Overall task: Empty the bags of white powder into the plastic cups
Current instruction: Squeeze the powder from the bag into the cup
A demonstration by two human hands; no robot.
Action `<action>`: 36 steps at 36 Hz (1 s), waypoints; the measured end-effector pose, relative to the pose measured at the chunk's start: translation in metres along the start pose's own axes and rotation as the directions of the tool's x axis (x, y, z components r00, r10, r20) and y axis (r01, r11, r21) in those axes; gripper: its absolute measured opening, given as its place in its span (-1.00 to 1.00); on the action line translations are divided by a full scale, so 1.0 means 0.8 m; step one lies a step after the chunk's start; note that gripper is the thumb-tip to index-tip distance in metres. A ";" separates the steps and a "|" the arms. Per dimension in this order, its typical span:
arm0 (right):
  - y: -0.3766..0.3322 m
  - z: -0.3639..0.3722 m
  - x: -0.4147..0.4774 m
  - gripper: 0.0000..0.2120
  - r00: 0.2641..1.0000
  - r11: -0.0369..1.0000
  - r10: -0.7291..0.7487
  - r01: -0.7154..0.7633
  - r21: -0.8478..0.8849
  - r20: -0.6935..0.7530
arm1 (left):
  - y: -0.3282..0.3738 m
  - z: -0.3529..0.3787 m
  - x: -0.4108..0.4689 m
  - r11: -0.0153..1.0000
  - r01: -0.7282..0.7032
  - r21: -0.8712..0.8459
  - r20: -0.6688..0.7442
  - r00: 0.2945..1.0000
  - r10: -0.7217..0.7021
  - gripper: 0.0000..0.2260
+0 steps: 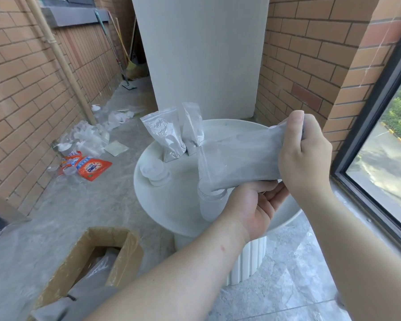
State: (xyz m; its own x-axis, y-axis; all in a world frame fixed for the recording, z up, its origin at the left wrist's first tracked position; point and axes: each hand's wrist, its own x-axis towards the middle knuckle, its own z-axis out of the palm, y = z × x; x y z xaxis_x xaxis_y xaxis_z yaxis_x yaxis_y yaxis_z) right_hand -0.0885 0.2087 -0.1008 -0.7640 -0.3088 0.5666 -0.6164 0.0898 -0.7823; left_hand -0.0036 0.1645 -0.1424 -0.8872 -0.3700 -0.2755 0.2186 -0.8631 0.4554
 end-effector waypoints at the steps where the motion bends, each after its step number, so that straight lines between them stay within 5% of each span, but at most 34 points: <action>1: 0.000 0.000 0.000 -0.49 1.000 1.000 -0.001 0.001 -0.002 0.005 | 0.000 0.000 0.000 1.000 0.000 -0.002 0.003 1.000 0.000 -0.68; 36: 0.007 -0.011 0.001 -0.67 0.997 0.988 0.031 -0.019 0.153 -0.074 | 0.002 0.004 0.000 1.000 0.006 -0.028 0.009 1.000 -0.006 -0.72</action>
State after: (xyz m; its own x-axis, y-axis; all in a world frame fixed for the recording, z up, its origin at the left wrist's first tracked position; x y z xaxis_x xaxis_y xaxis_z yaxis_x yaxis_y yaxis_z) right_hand -0.0940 0.2169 -0.1025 -0.7948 -0.2346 0.5597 -0.5651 -0.0500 -0.8235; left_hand -0.0048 0.1640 -0.1390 -0.8920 -0.3617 -0.2712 0.2240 -0.8747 0.4298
